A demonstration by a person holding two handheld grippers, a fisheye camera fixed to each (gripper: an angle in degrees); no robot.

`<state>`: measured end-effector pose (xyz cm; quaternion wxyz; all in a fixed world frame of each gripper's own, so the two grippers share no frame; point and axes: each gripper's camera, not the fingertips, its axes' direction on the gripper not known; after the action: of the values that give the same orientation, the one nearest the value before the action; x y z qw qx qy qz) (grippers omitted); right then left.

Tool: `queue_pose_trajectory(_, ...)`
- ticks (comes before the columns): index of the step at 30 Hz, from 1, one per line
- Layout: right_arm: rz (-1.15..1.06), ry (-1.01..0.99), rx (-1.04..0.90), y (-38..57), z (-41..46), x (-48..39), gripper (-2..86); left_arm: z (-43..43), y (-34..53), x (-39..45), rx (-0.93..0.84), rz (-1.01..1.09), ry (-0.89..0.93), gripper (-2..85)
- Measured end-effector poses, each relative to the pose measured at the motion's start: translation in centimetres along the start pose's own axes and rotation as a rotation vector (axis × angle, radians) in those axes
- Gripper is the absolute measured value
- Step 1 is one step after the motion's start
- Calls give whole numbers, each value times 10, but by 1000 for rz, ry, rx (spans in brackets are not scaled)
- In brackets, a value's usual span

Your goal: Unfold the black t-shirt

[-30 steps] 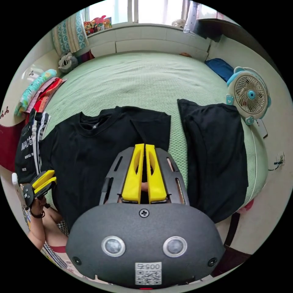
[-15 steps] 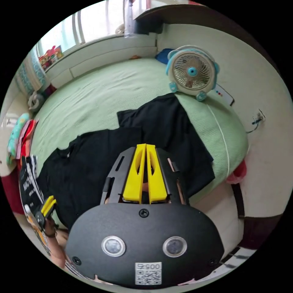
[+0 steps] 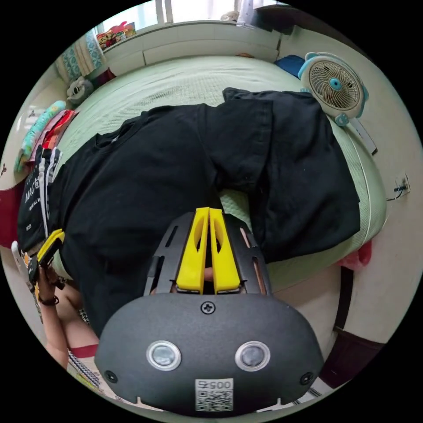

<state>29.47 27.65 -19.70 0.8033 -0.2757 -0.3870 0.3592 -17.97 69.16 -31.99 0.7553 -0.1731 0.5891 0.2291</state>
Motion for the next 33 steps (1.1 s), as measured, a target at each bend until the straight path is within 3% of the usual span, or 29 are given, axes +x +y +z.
queue_pose_trajectory(6, -104, 142, -24, 6, 2, -28, -12, -16, -8, 19, -114, -31, -43, 70)
queue_pose_trajectory(9, -74, 170, -75, 9, -14, -34, -13, -47, -6, 33, -66, -76, -108, 65)
queue_pose_trajectory(13, -71, 240, 46, 42, -53, -54, -11, -91, 11, 69, 3, -127, -110, 55)
queue_pose_trajectory(17, -63, 47, 89, 91, -76, -83, -10, -105, 29, 124, -29, -120, -149, 19)
queue_pose_trajectory(24, -103, -111, 191, 146, -90, -120, -10, -114, 58, 168, -51, -83, -192, -3)
queue_pose_trajectory(33, -113, -108, 164, 164, -81, -140, -10, -130, 87, 181, -56, -108, -128, -5)
